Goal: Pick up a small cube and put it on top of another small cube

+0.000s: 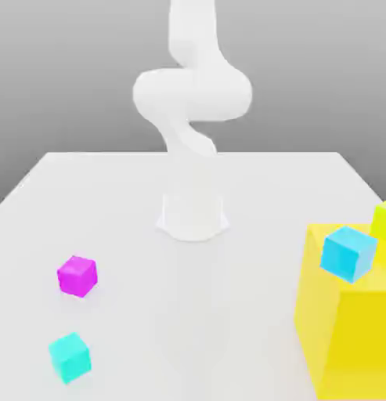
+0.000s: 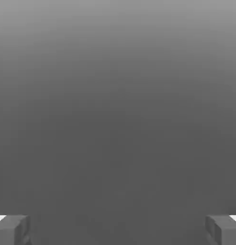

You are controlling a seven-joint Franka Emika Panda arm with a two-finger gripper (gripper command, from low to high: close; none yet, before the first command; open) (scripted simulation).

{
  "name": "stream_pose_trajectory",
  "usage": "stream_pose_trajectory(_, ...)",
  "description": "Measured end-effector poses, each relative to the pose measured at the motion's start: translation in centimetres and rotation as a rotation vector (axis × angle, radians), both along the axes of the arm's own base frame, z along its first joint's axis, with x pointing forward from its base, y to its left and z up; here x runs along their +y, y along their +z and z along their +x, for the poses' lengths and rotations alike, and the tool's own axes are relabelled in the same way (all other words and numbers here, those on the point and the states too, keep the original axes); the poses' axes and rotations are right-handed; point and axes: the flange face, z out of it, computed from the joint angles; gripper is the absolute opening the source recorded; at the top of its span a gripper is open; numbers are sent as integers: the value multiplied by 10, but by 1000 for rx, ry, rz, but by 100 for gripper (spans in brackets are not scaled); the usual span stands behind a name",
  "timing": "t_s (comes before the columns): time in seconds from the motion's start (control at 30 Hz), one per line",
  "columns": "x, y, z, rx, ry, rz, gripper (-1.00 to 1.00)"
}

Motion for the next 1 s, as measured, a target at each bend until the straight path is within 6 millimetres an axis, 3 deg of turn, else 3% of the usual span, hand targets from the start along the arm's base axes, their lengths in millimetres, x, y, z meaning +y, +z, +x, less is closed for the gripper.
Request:
stream_pose_trajectory(0.1, -44, -74, 25, 113, -60, -28, 0)
stream_pose_trajectory(0.23, -104, -172, 30, 261, -130, -35, 0)
stream_pose_trajectory(0.37, -155, -265, 5, 400, -189, -13, 0)
stream_pose_trajectory(0.5, -190, -351, -42, 530, -238, 38, 0)
stream_pose_trajectory(0.6, -204, -409, -87, 620, -269, 94, 0)
stream_pose_trajectory(0.7, -206, -456, -130, 691, -291, 155, 0)
stream_pose_trajectory(0.97, -206, -523, -141, 709, -298, 166, 0)
stream_pose_trajectory(1.0, -205, -528, -141, 708, -298, 167, -100)
